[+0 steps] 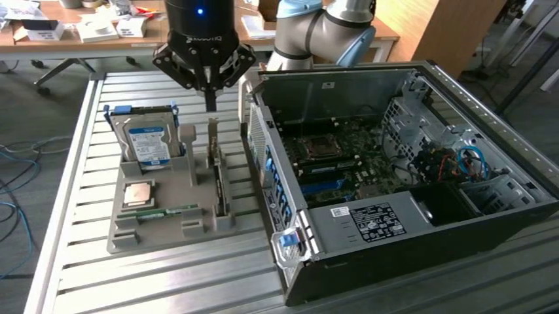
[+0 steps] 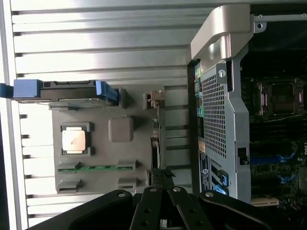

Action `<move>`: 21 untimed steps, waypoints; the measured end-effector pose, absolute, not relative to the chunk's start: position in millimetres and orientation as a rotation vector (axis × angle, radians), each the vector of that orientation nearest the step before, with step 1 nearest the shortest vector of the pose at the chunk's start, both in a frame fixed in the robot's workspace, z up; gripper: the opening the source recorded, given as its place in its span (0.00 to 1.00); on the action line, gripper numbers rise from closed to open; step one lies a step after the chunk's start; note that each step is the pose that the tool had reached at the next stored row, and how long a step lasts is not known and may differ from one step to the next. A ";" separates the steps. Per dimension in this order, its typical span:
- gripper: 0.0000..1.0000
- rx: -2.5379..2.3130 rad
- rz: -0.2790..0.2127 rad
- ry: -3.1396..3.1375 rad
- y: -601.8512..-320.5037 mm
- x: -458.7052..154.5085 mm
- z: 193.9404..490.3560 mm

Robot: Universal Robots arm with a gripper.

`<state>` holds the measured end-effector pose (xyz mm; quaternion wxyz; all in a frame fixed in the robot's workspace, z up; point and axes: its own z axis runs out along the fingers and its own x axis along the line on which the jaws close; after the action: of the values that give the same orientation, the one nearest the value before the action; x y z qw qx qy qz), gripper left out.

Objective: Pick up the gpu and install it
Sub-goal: 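Reach for the gpu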

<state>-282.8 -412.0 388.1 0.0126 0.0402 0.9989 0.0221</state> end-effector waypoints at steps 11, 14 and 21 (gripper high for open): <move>0.11 0.125 0.069 3.113 -419.3 -284.3 388.0; 0.11 0.125 0.069 3.113 -420.9 -284.6 388.0; 0.11 0.125 0.069 3.113 -423.5 -285.0 386.4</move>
<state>-285.0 -423.5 386.4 0.0125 0.0402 0.9989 0.0220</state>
